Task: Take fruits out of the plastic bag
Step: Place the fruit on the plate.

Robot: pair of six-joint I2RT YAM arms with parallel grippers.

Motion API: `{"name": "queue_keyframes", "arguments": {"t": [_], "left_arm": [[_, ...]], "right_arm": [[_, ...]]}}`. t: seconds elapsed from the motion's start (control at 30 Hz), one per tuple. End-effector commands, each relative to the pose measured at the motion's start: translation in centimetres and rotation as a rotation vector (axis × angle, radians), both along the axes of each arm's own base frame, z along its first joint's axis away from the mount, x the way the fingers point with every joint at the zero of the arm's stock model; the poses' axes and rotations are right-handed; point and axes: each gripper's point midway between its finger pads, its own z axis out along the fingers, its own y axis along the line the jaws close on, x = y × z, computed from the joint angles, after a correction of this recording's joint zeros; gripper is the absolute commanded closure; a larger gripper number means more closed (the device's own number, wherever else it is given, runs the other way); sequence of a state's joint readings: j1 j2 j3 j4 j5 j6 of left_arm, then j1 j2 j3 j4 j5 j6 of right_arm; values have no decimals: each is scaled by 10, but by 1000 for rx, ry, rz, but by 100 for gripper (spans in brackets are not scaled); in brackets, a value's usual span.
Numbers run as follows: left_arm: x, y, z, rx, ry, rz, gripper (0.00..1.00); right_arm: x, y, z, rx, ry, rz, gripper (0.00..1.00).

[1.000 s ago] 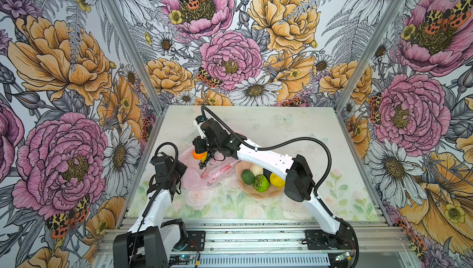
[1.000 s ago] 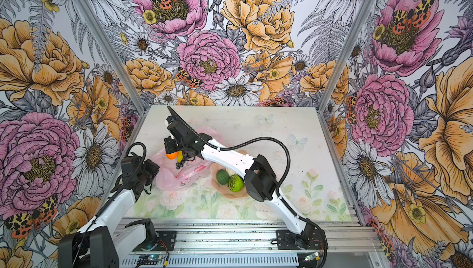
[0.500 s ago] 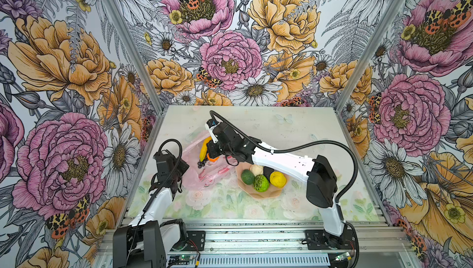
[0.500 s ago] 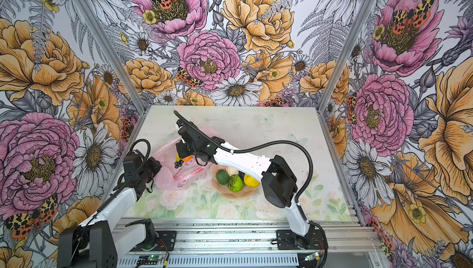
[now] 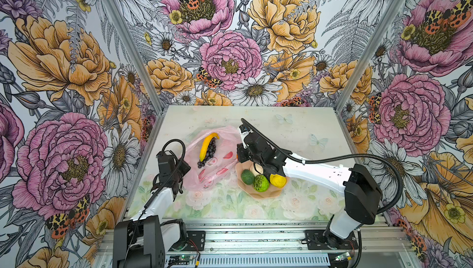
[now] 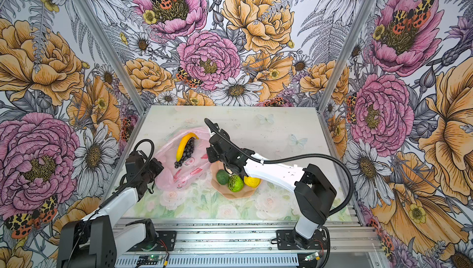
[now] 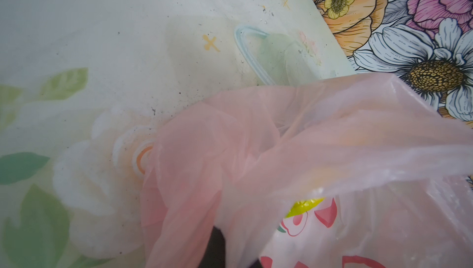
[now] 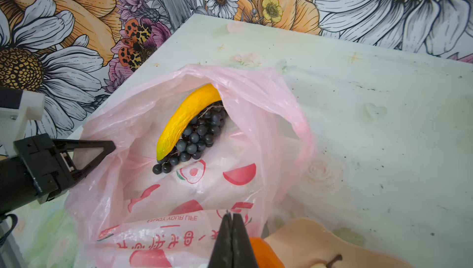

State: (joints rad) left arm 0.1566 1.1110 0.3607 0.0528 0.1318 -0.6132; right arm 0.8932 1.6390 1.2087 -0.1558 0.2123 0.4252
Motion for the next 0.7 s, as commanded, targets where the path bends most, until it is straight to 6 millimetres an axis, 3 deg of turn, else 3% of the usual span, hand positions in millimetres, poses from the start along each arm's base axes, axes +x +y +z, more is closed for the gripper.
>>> {"name": "queue_keyframes", "arguments": {"t": [0.0,0.2,0.47,0.67], "left_arm": [[3,-3,1,24,-20,-28,100],[2,-2,0,25,-18,-21,100],[2,-1,0,26,-17,-19,100],[1,-1,-1,28,-12,-18,100]], "right_arm": [[10,-25,26,72,-87,-90,100],[9,-61,8,81,-94,-190,100],[26,-101,-27,122,-60,-305,100],[34,-113,-40,174,-47,-350,100]]}}
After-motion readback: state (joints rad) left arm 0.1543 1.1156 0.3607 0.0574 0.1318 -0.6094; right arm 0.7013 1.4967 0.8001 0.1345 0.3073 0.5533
